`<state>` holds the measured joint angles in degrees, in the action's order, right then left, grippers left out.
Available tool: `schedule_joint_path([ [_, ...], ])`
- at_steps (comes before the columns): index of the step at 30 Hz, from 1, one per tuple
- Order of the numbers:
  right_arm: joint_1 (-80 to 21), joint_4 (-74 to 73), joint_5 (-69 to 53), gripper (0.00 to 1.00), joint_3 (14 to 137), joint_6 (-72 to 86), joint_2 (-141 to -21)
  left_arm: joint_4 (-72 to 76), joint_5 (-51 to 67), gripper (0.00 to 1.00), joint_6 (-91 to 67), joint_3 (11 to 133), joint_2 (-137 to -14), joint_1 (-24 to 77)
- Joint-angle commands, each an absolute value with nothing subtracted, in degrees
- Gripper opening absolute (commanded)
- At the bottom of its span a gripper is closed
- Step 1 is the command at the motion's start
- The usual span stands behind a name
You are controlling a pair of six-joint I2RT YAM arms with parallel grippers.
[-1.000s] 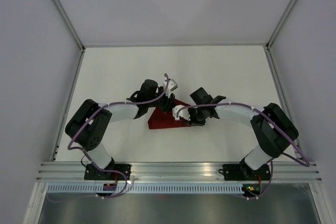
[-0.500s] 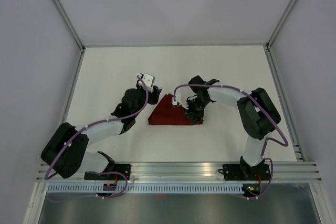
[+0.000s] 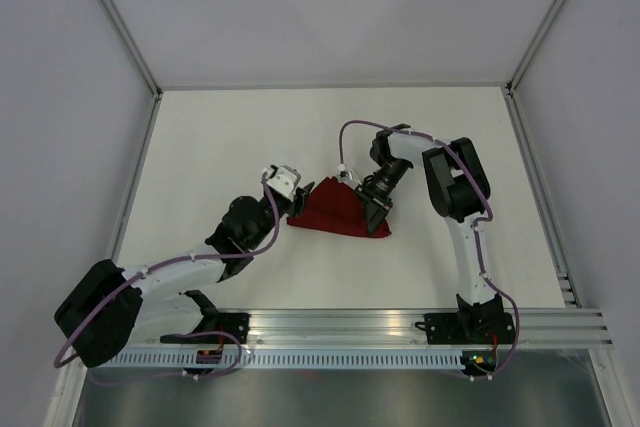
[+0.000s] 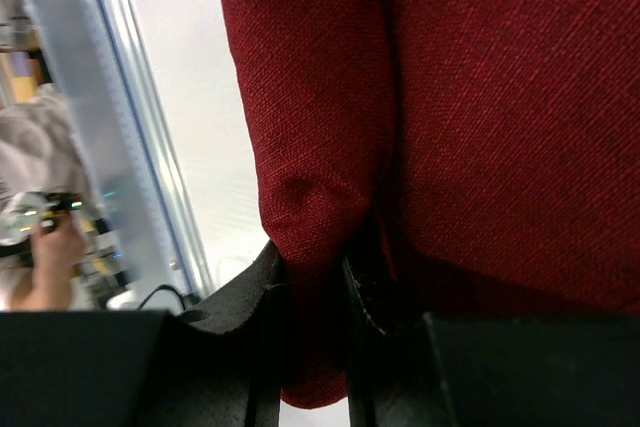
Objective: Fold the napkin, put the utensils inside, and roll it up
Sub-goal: Roll the napkin at the center of the board.
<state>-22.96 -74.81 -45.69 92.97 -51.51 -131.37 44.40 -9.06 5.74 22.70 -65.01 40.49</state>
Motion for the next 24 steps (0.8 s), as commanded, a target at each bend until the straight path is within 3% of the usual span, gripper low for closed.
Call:
schedule_joint_path([
  [1, -22.24, -77.87, -34.90, 0.19, 94.21, -57.57, -139.74, 45.37, -10.11, 0.58, 16.07, 23.55, -66.17, 45.51],
  [7, -21.80, -77.96, -34.10, 0.19, 97.55, -56.95, -142.56, 39.30, -12.66, 0.61, 28.38, 28.47, -76.98, 56.76],
  [13, -21.01, -78.13, -33.75, 0.19, 99.58, -56.08, -144.14, 32.18, -8.88, 0.63, 34.88, 34.01, -84.98, 61.69],
  [24, -19.69, -78.49, -34.10, 0.20, 100.99, -56.60, -145.55, 25.31, -4.83, 0.70, 37.35, 38.23, -91.05, 62.23],
])
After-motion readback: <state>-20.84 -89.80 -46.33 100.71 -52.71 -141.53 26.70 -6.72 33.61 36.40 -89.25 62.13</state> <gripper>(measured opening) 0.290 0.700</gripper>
